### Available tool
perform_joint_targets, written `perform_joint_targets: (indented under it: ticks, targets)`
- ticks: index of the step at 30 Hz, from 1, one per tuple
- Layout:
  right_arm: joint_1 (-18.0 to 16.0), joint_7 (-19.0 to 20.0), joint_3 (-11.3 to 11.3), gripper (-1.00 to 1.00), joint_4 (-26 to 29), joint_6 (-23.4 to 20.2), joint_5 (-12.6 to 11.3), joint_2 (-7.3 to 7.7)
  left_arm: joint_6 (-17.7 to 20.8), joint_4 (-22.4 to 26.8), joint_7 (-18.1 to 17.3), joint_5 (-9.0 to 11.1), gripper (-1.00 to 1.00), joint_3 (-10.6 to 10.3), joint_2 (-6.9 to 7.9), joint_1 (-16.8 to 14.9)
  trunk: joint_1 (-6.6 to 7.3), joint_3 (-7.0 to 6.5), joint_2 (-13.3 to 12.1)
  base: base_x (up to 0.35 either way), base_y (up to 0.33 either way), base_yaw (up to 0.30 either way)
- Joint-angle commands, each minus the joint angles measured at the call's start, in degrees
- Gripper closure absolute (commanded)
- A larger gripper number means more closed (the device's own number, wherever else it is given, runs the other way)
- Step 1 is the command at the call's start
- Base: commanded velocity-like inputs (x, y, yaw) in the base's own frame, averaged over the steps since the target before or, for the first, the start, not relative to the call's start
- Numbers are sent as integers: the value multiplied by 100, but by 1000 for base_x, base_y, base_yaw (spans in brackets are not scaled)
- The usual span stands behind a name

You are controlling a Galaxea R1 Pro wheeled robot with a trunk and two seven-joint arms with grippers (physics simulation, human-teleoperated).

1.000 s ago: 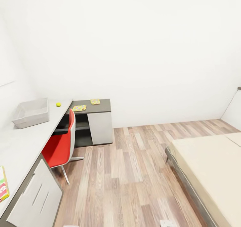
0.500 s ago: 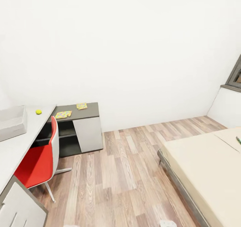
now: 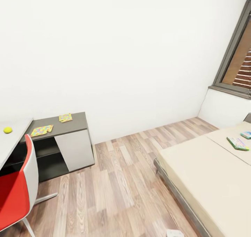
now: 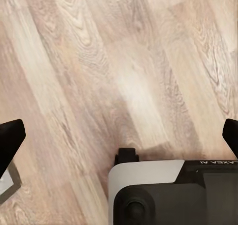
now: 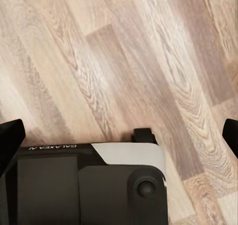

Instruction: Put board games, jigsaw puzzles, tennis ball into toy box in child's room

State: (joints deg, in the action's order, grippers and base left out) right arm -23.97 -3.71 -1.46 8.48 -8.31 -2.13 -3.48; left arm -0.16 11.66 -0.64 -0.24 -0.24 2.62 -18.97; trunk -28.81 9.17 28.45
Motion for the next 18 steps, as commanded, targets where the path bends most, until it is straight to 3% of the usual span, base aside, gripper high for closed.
perform_joint_targets:
  ticks: [1,7,12,14,15,17,18]
  targets:
    - [-3,-14,-9,-100,23,-27,-20,-3,-3,3,-13,-4,-100,-2,2,-2,-5,10,9,230,97,-280]
    - [-10,13,-17,-100,100,-143,-21,-10,187,92,-98,36,-100,65,39,-31,-5,10,9,164,44,-280]
    - [-72,18,-28,-100,572,-1068,-26,-101,1281,750,-543,53,-100,90,159,-135,-5,10,9,101,6,-280]
    - [-79,19,-39,-100,1183,-1682,-46,-131,1952,1378,-997,60,-100,95,223,-194,-5,10,9,93,2,-280]
    - [-77,19,-47,-100,1688,-2110,-69,-142,2421,1838,-1400,61,-100,98,277,-217,-5,10,9,91,1,-280]
    - [-66,19,-54,-100,2227,-2521,-86,-149,2873,2280,-1854,60,-100,100,342,-229,-5,10,9,90,1,-280]
    - [-47,21,-58,-100,2768,-2901,-100,-154,3274,2682,-2325,54,-100,101,410,-239,-5,10,9,78,0,-280]
